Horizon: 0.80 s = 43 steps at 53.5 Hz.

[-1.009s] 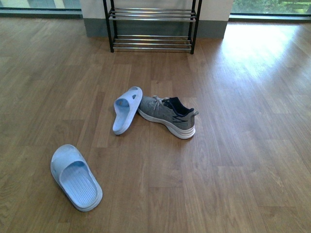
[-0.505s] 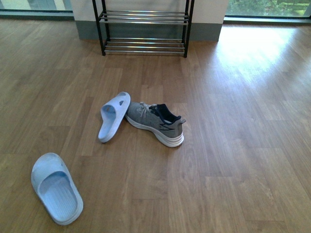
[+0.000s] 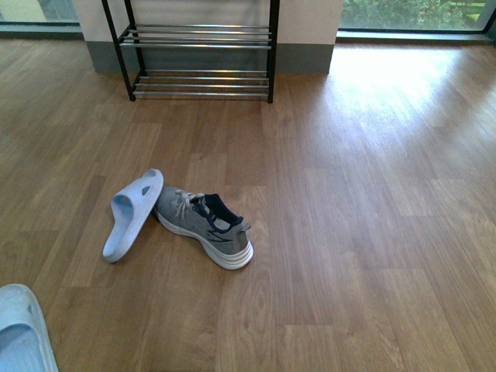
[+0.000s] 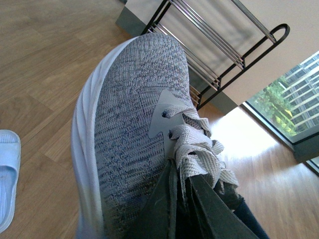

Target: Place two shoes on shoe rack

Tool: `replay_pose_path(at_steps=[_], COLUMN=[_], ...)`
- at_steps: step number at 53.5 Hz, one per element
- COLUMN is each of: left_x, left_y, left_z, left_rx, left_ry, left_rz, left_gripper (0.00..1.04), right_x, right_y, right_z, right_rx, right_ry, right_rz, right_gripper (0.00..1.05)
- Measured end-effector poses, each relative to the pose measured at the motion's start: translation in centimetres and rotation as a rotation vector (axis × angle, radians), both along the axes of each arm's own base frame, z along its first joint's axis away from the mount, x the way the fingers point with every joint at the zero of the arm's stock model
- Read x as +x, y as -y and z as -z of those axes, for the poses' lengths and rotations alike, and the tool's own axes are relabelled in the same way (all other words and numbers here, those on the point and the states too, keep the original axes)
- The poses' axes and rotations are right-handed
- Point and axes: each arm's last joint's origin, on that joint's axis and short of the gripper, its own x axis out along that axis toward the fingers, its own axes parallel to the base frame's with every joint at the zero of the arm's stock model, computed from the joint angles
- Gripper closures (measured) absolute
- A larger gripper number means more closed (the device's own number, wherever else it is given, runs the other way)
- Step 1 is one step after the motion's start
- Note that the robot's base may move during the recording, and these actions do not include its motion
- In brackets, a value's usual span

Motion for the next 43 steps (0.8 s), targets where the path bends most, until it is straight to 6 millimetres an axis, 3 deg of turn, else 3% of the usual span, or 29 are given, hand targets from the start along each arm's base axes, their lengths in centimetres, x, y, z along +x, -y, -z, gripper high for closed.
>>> replay_pose_path(at_steps=[43], left_x=[0.01], left_y=[-0.02], left_z=[0.02], left_rx=[0.003], left_ry=[-0.001], left_rz=[-0.005], left_gripper=[1.03], right_x=[0.00], right_y=[0.00], right_z=[0.00], right_rx=[0.000], right_ry=[0.000], right_rz=[0.000], right_gripper=[0.09])
